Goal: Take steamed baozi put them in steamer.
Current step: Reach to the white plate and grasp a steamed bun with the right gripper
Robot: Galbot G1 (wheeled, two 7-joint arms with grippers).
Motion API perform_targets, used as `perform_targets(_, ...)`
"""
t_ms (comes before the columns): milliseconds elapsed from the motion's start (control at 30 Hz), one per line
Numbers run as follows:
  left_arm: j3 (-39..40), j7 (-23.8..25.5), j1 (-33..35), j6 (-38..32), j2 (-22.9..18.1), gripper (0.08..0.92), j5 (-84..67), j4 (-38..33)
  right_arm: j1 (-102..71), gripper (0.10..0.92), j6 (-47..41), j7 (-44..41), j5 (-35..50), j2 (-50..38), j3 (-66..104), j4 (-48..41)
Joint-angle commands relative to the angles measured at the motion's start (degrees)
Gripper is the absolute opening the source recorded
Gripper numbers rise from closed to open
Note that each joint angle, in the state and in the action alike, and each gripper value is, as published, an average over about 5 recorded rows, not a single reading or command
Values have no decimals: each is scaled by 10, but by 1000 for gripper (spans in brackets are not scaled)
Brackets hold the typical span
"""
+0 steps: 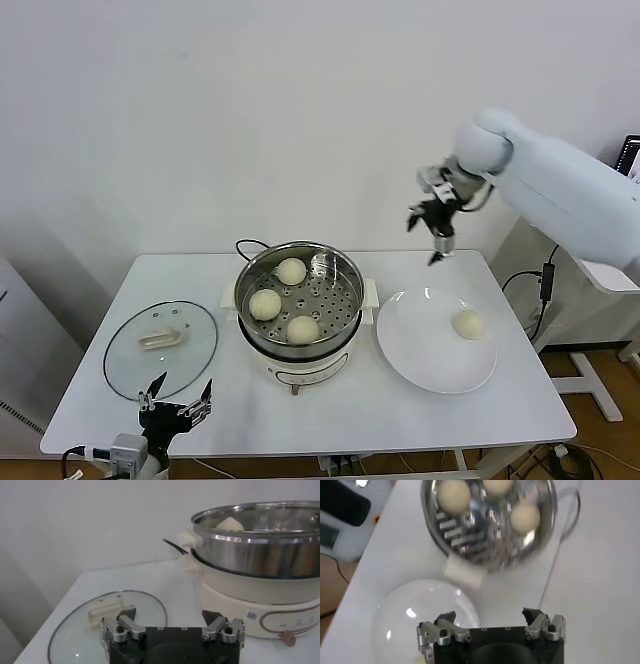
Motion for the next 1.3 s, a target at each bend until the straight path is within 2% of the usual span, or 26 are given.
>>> perform_targets(33, -1, 3, 4, 4, -1, 823, -9, 1, -224, 823, 43, 8, -179, -45, 197, -59)
perform_targets(233, -1, 3, 15, 4, -4, 823, -7, 4, -268, 823, 125, 30, -257, 4, 268, -150)
perform_targets(433, -4, 3, 15, 4, -4, 823, -6, 5, -278, 823, 149, 35, -296, 28, 288, -192)
perform_targets(933, -8, 3, 14, 3, -1, 823, -6, 15, -307, 823, 154, 71, -350, 64, 299, -207)
perform_targets(1300, -7, 2, 10, 2, 0, 823, -6, 22, -312, 823, 144, 106, -357, 79, 310, -220)
